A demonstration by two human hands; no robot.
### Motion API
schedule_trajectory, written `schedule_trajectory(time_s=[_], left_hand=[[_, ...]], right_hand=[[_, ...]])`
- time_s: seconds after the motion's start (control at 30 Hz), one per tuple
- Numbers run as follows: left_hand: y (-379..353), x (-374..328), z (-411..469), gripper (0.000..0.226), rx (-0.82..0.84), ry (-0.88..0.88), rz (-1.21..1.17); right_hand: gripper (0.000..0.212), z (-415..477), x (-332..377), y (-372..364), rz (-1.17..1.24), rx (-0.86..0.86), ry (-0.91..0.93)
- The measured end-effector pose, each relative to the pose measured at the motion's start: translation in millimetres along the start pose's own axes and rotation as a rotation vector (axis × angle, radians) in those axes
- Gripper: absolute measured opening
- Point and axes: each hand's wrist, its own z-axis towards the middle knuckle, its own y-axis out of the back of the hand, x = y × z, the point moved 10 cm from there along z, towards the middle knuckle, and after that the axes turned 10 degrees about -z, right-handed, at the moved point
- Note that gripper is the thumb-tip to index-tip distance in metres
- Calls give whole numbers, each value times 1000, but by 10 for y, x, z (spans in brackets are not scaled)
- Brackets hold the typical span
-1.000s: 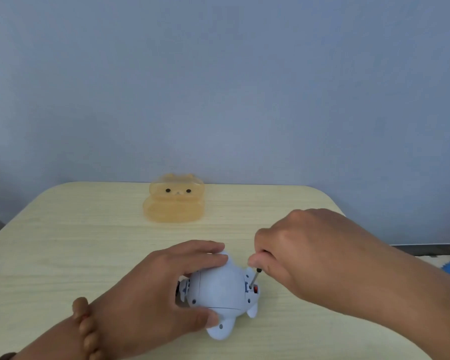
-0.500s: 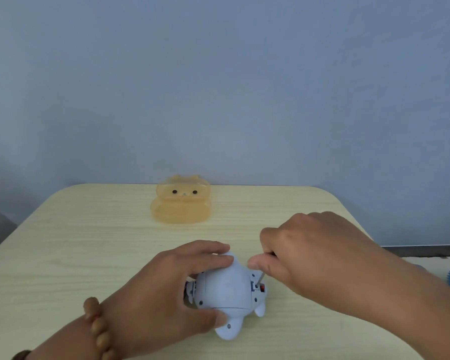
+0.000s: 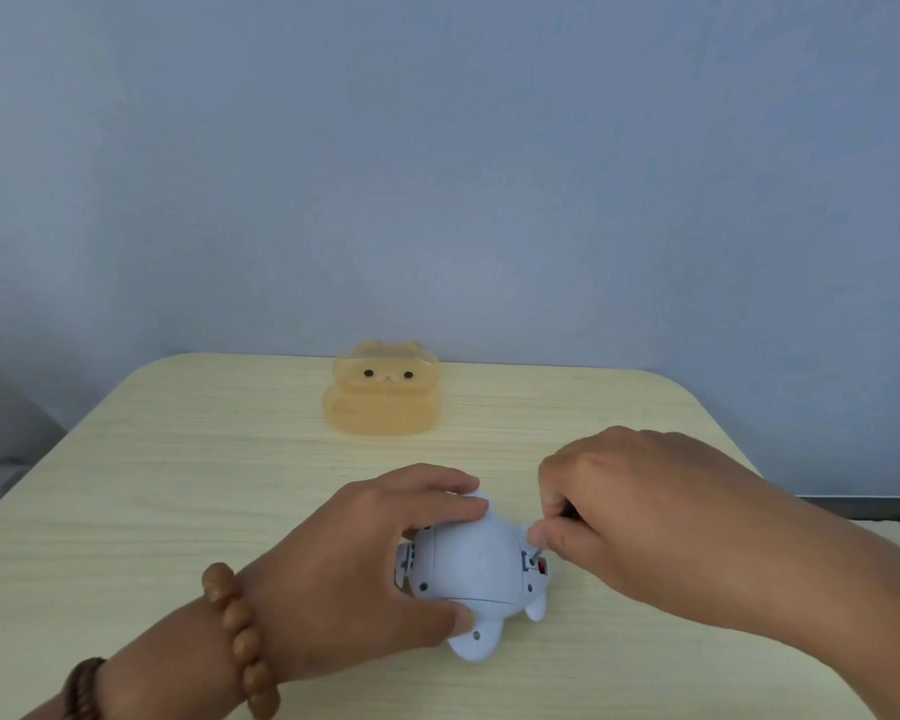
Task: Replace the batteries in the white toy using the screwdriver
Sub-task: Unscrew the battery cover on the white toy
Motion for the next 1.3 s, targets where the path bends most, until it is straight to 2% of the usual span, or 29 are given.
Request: schedule_trajectory(time_s=[0.07,0.13,0.27,0.33,0.5,0.67,0.73,0.87,1.0,1.2,1.3], left_hand=[[1,4,-2,70,2,1,12],[8,15,-4,71,-4,2,23],[28,49,-9,70,-20,11,-6],[30,67,-18,71,-22,20,-23],[17,75,-27,71,-10,29,-39],[16,54,-11,71,-6,16,-21],[18,59,-12,71,-9,24,-24],[18,95,-24,71,-5,36,-34],[1,78,-19,70,4,33,-40],[7,82,-16,70,3,39,-54],[0,73,-12,69,3,37,-59]], right_hand=[[49,24,-7,-8,-66,7,-8],[48,23,-12,-24,-60,19,-3],[17,-58,-19,-33,62,35,24],[9,-65,-7,-23,73,19,31],[18,-38,-5,-4,65,-11,10],[44,4,-32,-34,3,-11,-12],[39,-25,-39,-56,33,28,3],[14,-71,-29,-12,71,30,21],[10,-42,-36,-30,50,-28,28],[11,-61,-17,-22,82,9,22],[32,-29,-57,-19,53,-6,-10]])
